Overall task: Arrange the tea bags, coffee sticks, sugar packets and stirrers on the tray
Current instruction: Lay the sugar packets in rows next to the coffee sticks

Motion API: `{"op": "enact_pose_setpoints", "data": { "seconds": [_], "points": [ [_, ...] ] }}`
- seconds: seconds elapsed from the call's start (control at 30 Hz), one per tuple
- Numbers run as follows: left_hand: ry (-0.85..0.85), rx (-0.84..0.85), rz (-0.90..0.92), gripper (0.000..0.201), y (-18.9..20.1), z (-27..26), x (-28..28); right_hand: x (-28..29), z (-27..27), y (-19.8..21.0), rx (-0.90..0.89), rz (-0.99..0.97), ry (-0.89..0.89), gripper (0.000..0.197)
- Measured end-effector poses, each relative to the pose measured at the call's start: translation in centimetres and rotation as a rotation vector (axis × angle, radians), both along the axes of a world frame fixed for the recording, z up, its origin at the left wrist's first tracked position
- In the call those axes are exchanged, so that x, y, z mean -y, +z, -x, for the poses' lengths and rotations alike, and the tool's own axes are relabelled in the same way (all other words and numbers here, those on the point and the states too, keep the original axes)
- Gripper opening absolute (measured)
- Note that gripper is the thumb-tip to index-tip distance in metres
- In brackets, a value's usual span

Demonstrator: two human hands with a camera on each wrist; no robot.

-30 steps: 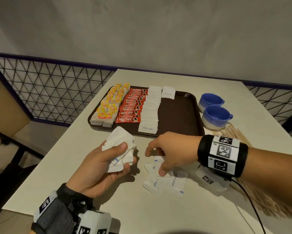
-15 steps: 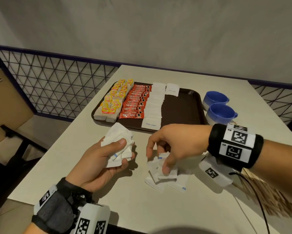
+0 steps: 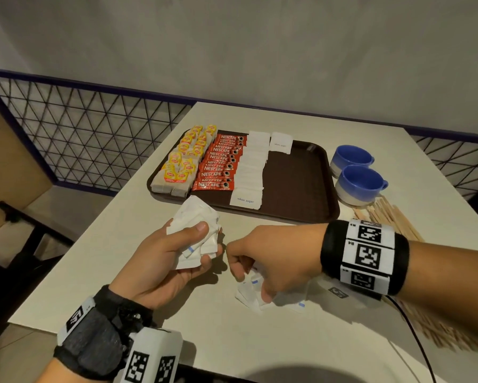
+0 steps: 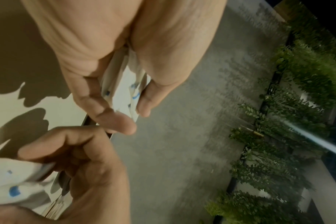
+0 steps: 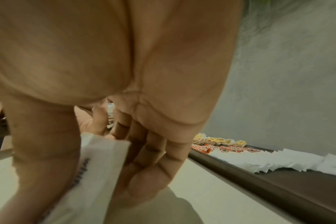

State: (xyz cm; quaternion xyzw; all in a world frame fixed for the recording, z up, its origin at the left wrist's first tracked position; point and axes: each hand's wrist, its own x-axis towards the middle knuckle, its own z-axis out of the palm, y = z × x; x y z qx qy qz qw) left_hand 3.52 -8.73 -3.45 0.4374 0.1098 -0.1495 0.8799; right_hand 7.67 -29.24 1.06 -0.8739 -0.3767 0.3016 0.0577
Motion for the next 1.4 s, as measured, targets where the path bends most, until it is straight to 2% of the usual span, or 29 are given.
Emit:
{"op": "enact_pose_setpoints", "data": {
  "seconds": [0.17, 0.23, 0.37, 0.47, 0.57, 0.67, 0.9, 1.03, 1.1, 1.17, 1.23, 1.27, 1.37, 1.4],
  "points": [
    [-0.017, 0.011, 0.003, 0.045, 0.0, 0.2, 0.1, 2.7, -0.9, 3.4, 0.017, -0.140, -0.146, 0.043],
    [-0.032, 0.013, -0.006, 0.045, -0.1, 0.2, 0.4, 4.4, -1.3, 4.2, -0.012, -0.129, -0.212, 0.045],
    [-0.062, 0.022, -0.023, 0.047, -0.1, 0.1, 1.2, 6.1, -0.3, 2.0, -0.113, 0.050, -0.218, 0.068],
    [-0.073, 0.027, -0.038, 0.047, -0.1, 0.1, 1.8, 6.3, 0.9, 0.1, -0.039, 0.119, -0.174, 0.076],
    [-0.088, 0.028, -0.046, 0.046, -0.1, 0.2, 2.3, 6.1, 1.1, -0.1, 0.074, 0.151, -0.115, 0.064],
    [-0.090, 0.032, -0.058, 0.046, -0.2, 0.2, 2.5, 5.9, 1.0, 0.0, 0.059, 0.148, -0.110, 0.050],
    [-0.143, 0.011, -0.122, 0.043, -0.3, 0.5, 2.8, 6.9, 1.4, 1.7, -0.025, -0.058, -0.217, 0.040],
    [-0.207, 0.045, -0.168, 0.049, -0.6, 0.6, 3.7, 7.0, 1.2, 4.5, -0.045, -0.436, -0.375, 0.039],
    [-0.269, 0.003, -0.088, 0.044, 0.1, 0.5, 4.7, 6.5, 1.2, 5.1, -0.111, -0.615, -0.448, 0.037],
    [-0.342, -0.066, 0.086, 0.053, 1.0, 0.1, 5.7, 6.0, 1.1, 4.9, -0.144, -0.693, -0.510, 0.035],
    [-0.377, -0.061, 0.179, 0.063, 1.8, -0.5, 6.3, 5.6, 0.8, 4.4, -0.077, -0.706, -0.560, 0.032],
    [-0.383, -0.032, 0.164, 0.061, 2.2, -0.8, 6.6, 5.4, 0.5, 4.2, -0.021, -0.696, -0.588, 0.034],
    [-0.362, 0.067, 0.045, 0.040, 3.4, -2.1, 7.1, 5.3, -0.5, 3.9, 0.167, -0.636, -0.639, 0.048],
    [-0.345, 0.091, 0.026, 0.040, 3.5, -2.7, 7.2, 5.2, -1.0, 3.9, 0.187, -0.666, -0.653, 0.050]
  ]
}}
